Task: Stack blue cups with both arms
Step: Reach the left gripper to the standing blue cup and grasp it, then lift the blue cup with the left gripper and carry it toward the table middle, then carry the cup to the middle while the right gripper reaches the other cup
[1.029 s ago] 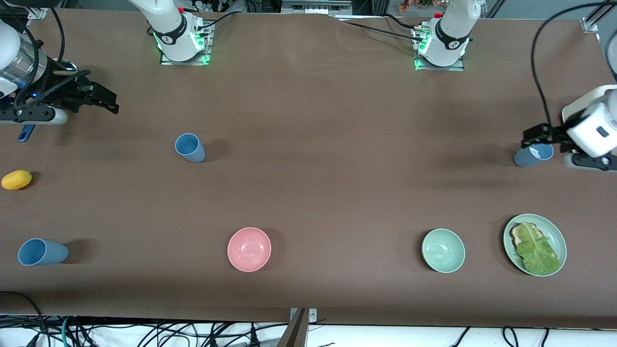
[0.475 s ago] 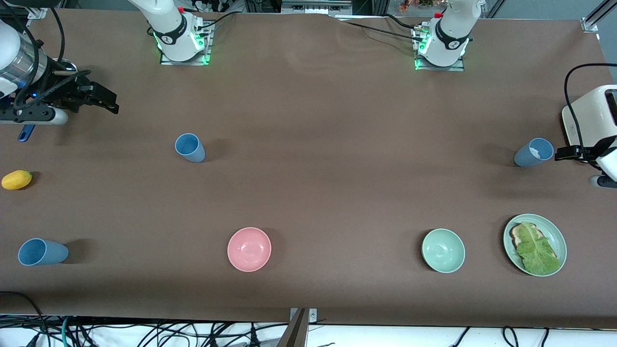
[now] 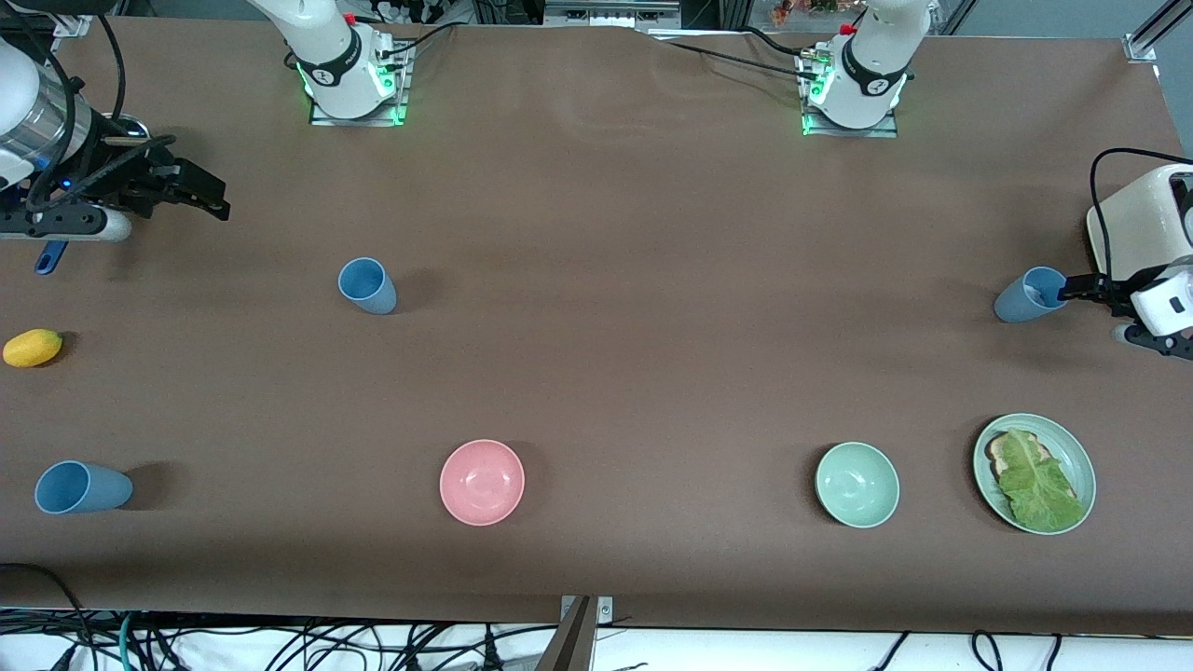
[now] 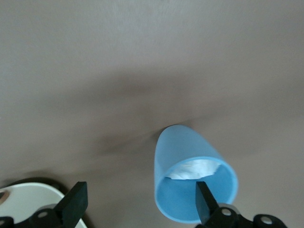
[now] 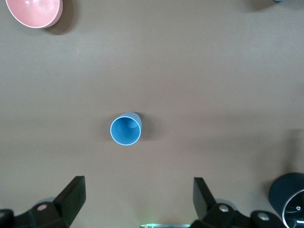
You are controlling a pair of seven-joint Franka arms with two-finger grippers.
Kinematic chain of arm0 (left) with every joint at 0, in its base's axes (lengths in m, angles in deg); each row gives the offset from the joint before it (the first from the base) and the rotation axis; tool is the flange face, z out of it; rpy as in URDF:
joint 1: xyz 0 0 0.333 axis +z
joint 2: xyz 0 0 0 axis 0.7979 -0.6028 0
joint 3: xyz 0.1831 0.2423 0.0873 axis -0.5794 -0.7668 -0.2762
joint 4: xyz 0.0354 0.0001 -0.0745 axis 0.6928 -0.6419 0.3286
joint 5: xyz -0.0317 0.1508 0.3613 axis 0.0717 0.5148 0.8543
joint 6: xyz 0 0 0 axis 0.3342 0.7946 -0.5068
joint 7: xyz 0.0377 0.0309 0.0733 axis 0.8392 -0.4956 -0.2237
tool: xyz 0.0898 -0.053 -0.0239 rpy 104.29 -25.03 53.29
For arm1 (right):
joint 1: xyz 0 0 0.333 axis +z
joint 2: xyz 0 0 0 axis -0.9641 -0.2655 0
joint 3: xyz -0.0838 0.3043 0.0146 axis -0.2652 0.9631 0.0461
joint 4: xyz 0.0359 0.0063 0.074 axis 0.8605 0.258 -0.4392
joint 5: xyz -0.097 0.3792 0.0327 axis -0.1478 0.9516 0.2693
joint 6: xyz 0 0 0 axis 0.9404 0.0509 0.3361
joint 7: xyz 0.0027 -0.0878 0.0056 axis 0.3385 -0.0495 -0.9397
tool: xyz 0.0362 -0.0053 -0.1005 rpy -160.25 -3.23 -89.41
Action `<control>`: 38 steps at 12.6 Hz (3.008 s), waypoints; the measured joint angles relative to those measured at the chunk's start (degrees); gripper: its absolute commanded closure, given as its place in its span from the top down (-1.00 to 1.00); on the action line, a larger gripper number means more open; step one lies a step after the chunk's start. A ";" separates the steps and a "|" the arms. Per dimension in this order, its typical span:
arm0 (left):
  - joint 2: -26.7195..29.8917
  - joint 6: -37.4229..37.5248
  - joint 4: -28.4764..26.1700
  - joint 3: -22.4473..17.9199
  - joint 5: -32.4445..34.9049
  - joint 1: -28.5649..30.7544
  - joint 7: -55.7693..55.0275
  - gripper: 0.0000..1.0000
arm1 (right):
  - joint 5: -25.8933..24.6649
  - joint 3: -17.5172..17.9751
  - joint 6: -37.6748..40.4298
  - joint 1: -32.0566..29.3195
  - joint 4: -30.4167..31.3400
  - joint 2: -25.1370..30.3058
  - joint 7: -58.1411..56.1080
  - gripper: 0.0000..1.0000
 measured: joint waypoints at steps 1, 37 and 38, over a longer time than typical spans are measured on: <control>-0.62 -0.77 -0.56 0.08 0.00 0.66 0.60 0.09 | 0.00 0.00 0.00 0.00 0.00 0.00 0.00 1.00; -14.32 18.45 24.57 35.27 -0.36 -38.09 -69.92 -1.00 | 0.00 -0.99 -0.75 0.07 0.00 -1.69 0.11 1.00; -16.06 16.05 24.59 33.05 0.15 -41.80 -70.43 -1.00 | 0.00 -0.83 -0.75 0.11 0.01 -2.19 0.11 1.00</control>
